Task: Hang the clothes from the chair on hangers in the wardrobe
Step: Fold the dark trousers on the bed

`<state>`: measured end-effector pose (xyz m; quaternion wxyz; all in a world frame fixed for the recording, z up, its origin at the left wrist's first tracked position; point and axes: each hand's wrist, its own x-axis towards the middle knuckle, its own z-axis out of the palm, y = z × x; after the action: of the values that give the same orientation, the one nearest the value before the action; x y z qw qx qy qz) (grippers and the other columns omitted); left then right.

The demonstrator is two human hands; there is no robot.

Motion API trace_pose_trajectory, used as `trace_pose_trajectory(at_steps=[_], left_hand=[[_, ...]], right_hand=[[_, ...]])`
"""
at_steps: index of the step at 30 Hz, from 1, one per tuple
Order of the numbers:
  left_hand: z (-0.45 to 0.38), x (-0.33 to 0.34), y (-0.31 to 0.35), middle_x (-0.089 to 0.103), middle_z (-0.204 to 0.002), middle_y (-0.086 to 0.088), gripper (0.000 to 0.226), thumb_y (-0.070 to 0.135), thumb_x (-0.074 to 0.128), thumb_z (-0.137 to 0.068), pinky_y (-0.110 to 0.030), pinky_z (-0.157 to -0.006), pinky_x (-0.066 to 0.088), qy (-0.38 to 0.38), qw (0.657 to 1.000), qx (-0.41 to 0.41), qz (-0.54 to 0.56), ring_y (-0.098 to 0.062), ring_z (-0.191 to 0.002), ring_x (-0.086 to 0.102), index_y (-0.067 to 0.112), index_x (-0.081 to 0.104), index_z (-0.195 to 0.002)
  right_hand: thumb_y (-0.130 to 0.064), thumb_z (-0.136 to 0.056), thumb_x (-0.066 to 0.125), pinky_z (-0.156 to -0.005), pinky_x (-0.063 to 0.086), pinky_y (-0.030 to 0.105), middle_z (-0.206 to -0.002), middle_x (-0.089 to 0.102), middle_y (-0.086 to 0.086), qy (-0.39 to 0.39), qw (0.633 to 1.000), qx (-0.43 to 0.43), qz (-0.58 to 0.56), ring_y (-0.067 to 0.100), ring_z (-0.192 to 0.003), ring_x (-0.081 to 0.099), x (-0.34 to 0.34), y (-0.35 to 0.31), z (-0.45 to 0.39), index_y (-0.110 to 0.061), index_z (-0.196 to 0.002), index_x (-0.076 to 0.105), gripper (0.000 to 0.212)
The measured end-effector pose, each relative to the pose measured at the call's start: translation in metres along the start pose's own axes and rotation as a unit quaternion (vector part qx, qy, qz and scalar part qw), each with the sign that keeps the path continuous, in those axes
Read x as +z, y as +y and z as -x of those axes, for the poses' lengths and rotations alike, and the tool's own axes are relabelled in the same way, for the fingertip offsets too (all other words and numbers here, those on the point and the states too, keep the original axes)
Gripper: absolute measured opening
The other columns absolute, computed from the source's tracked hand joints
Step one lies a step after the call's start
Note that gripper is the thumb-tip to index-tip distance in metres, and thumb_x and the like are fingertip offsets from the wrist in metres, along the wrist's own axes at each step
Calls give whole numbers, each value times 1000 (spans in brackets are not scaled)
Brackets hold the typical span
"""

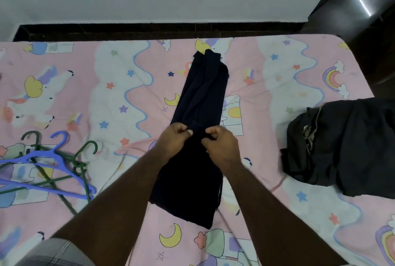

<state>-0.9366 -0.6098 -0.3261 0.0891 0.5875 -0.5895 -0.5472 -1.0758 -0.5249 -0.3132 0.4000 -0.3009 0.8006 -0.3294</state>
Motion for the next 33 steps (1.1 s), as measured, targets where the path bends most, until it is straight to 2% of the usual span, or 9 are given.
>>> trace_pose_trajectory(at_steps=[4, 6, 9, 14, 16, 21, 26, 30, 33], left_hand=[[25, -52, 57, 73, -89, -8, 19, 30, 66, -88, -40, -83, 54, 43, 994, 8, 105, -25, -85, 67, 12, 71, -93], [44, -79, 91, 75, -95, -6, 16, 26, 64, -94, -40, -85, 56, 45, 987, 32, 151, -23, -88, 69, 14, 73, -101], [79, -119, 143, 74, -92, 1, 18, 30, 63, -98, -37, -79, 57, 77, 977, 97, 173, -16, -81, 68, 18, 73, -108], [132, -193, 221, 74, -78, 5, 9, 18, 70, -93, -34, -79, 56, 170, 947, 193, 195, -13, -74, 67, 18, 77, -87], [153, -223, 246, 75, -77, 5, 10, 13, 70, -93, -32, -75, 59, 189, 940, 226, 170, -17, -76, 69, 19, 76, -88], [192, -297, 287, 77, -92, 2, 12, 18, 76, -85, -41, -90, 57, 225, 920, 308, 91, -19, -87, 71, 26, 78, -94], [239, -348, 327, 76, -92, 0, 13, 13, 71, -89, -36, -84, 56, 265, 878, 375, 133, -18, -86, 71, 25, 76, -90], [275, -371, 351, 76, -95, 3, 13, 14, 68, -89, -34, -89, 57, 293, 853, 413, 127, -18, -95, 72, 24, 75, -94], [297, -385, 363, 75, -96, 6, 16, 13, 67, -90, -27, -86, 56, 334, 817, 446, 148, -13, -94, 71, 25, 74, -96]], right_hand=[[-9, -84, 70, -91, 57, 42, -106, 72, -4, 20, 998, -51, -44, 16, -98, 69, -49, -60, 15, -23, -104, 67, 25], [-9, -85, 72, -95, 56, 41, -109, 73, -1, 32, 995, -89, -42, 15, -103, 68, -78, -97, 25, -18, -108, 71, 25], [-8, -86, 73, -98, 53, 31, -111, 73, -1, 46, 989, -143, -11, 11, -105, 68, -124, -157, 40, -15, -111, 74, 26], [-2, -86, 68, -90, 45, 12, -108, 75, -1, 113, 959, -251, 69, 12, -101, 69, -194, -259, 72, -12, -106, 77, 25], [-2, -88, 66, -93, 46, 16, -112, 74, 1, 141, 942, -283, 111, 15, -104, 68, -218, -294, 88, -12, -111, 75, 27], [-4, -89, 62, -99, 48, 26, -118, 72, 3, 219, 888, -334, 227, 22, -112, 64, -264, -358, 122, -14, -112, 75, 28], [-5, -90, 61, -97, 50, 28, -115, 72, 5, 322, 850, -375, 180, 23, -108, 65, -297, -418, 175, -15, -112, 74, 27], [-2, -90, 59, -92, 51, 27, -112, 73, 4, 335, 833, -406, 170, 20, -105, 66, -306, -450, 214, -14, -109, 74, 27], [-4, -91, 61, -88, 44, 19, -112, 73, 2, 372, 806, -436, 148, 18, -104, 65, -313, -471, 239, -15, -110, 75, 25]])
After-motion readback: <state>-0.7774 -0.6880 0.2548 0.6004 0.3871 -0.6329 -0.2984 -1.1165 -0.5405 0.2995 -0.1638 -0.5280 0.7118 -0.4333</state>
